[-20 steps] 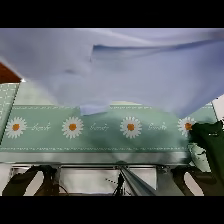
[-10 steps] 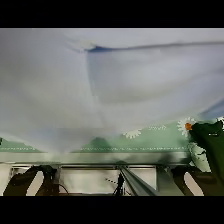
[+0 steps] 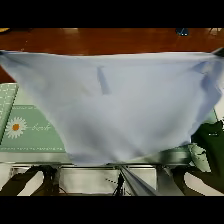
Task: Fold the shirts.
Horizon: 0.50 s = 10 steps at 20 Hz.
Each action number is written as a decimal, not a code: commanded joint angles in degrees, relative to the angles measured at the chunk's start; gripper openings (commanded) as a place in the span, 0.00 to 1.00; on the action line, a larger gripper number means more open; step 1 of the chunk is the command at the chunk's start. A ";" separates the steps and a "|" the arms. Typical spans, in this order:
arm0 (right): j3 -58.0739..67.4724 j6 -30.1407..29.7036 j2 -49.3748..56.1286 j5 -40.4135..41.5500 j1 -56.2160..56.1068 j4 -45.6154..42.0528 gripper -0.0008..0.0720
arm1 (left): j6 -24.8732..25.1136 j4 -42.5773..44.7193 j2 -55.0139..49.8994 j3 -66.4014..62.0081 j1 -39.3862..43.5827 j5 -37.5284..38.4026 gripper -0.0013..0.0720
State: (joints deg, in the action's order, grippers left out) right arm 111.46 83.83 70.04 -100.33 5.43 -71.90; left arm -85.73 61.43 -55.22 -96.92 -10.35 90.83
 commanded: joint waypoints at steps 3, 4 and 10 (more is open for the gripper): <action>0.09 -0.92 19.50 12.61 -2.05 2.45 0.04 | 2.60 0.11 -16.94 2.54 0.31 -8.85 0.05; 0.09 -0.96 21.68 15.10 -2.93 2.43 0.04 | 2.62 0.15 -19.65 2.54 0.74 -10.27 0.05; 0.09 -0.76 31.50 29.18 -6.67 2.38 0.05 | 2.54 0.15 -31.61 2.54 2.89 -14.82 0.05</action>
State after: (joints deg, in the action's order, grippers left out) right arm 111.48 82.94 96.79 -78.37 0.01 -69.78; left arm -83.33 61.89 -81.34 -94.45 -8.27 78.28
